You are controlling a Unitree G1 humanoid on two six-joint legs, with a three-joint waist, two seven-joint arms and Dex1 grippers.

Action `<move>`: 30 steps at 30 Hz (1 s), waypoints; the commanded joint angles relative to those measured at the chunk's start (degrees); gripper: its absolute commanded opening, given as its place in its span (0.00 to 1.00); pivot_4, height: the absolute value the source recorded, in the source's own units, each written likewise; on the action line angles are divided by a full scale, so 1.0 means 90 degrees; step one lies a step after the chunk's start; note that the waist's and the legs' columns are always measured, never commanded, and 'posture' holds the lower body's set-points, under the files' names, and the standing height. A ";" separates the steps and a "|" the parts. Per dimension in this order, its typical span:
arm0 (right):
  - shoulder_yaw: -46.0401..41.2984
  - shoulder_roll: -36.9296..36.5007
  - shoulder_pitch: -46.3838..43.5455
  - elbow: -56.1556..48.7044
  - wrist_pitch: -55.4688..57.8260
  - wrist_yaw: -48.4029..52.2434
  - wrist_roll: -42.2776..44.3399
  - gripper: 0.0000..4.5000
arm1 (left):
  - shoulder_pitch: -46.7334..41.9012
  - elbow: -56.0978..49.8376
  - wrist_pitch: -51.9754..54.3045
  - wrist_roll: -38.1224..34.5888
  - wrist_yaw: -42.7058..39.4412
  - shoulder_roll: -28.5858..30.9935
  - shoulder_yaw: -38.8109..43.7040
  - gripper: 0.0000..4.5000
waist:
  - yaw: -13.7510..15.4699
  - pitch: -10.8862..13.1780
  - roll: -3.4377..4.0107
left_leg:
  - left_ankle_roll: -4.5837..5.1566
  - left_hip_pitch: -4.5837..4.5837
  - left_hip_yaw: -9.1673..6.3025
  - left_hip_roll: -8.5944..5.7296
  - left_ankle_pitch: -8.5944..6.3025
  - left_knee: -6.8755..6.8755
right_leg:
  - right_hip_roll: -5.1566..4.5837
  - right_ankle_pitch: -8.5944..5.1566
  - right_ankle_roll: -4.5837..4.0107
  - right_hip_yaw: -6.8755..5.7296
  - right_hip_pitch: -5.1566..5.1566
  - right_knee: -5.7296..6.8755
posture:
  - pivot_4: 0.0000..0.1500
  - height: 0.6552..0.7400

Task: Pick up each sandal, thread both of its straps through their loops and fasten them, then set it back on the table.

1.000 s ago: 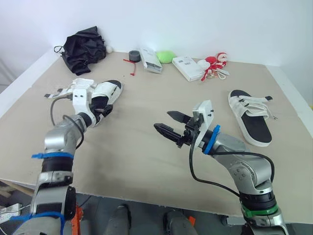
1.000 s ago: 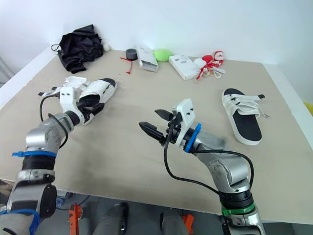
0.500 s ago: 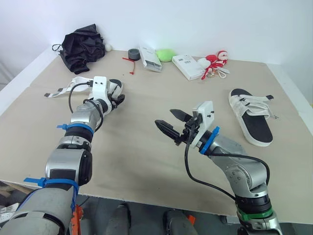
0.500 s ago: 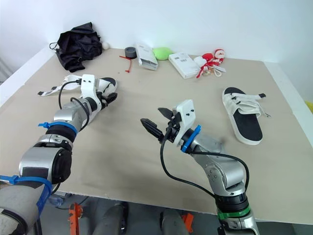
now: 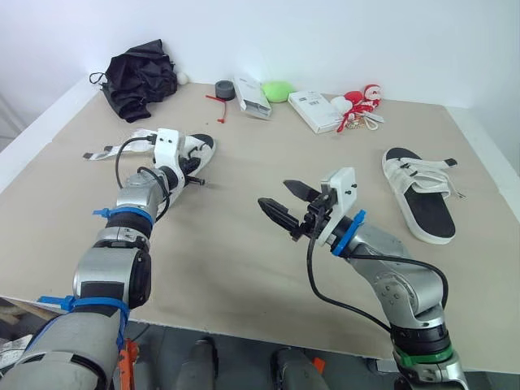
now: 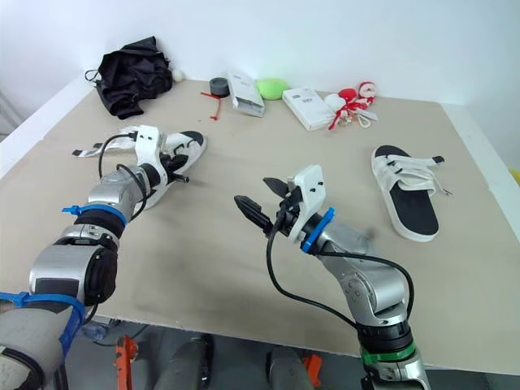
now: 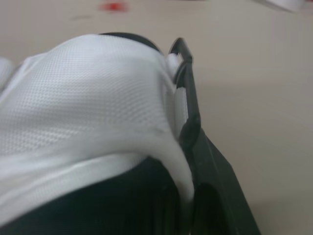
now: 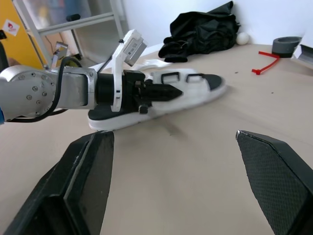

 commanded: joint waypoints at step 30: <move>-0.0070 -0.2603 -0.0030 0.1310 0.0167 0.3524 0.0380 0.04 | 0.2927 -0.4372 -0.1059 -0.0655 -0.4753 0.0724 -0.1804 0.00 | -0.0091 -0.0003 0.0007 | 0.0016 0.0024 0.0008 0.0036 0.0013 0.0032 | 0.0035 -0.0013 -0.0013 0.0010 -0.0005 0.0061 | 1.00 0.98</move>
